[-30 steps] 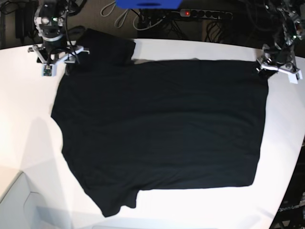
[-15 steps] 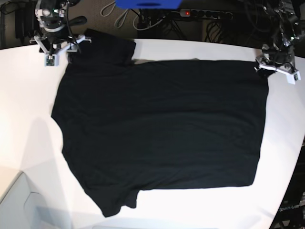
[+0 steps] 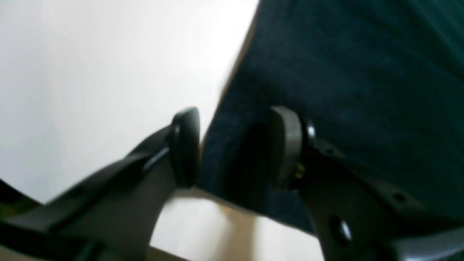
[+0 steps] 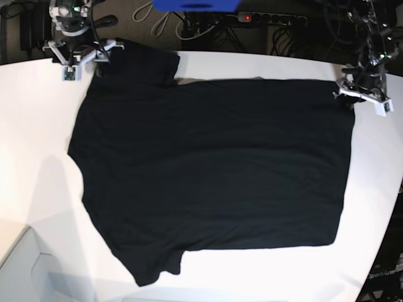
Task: Layout the t-shirt on the table in an organized manner, then fold the t-shirt properly
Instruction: 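Grasp the collar-side corners of the shirt with both grippers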
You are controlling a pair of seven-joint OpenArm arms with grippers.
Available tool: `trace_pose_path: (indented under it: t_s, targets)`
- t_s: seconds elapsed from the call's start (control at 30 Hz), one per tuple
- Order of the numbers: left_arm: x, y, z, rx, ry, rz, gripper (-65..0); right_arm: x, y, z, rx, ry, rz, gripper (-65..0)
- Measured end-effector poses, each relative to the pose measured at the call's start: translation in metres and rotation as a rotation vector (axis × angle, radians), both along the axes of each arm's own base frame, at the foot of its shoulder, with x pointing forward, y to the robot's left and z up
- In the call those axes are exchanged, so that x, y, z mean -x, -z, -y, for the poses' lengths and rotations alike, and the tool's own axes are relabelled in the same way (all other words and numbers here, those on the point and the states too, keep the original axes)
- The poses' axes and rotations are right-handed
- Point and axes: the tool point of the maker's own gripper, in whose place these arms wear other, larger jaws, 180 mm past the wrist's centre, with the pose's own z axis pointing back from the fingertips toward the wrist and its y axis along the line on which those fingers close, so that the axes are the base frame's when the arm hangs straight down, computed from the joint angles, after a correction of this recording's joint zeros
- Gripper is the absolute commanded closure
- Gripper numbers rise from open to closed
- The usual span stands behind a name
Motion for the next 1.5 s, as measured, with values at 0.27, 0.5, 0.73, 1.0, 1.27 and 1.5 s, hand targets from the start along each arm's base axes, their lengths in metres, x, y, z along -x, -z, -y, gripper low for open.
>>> trace_pose_path:
  t_s: [0.27,0.5,0.73,1.0,1.27,1.5]
  targets:
    - [0.006,0.001,0.002,0.001,0.009,-0.001,-29.7,0.013,-0.004,-0.012,-0.026,0.016,-0.008,-39.9]
    - [0.010,0.001,0.003,0.001,0.016,-0.015,-29.8,0.014,-0.005,-0.017,-0.040,0.029,-0.004,-40.0]
    - [0.015,0.002,0.000,-0.009,0.032,-0.024,-29.3,0.017,-0.002,-0.027,-0.056,0.006,-0.020,-40.0]
    - [0.015,0.003,0.008,-0.043,0.151,-0.027,-10.9,0.016,0.013,-0.034,-0.086,0.010,-0.041,-40.0]
    - [0.007,0.010,0.013,0.033,0.155,0.012,-0.2,0.009,0.016,-0.032,-0.086,0.010,-0.029,-39.8]
    - [0.007,0.009,0.013,0.037,0.160,0.019,-0.2,0.009,0.019,-0.034,-0.093,0.008,-0.014,-29.4]
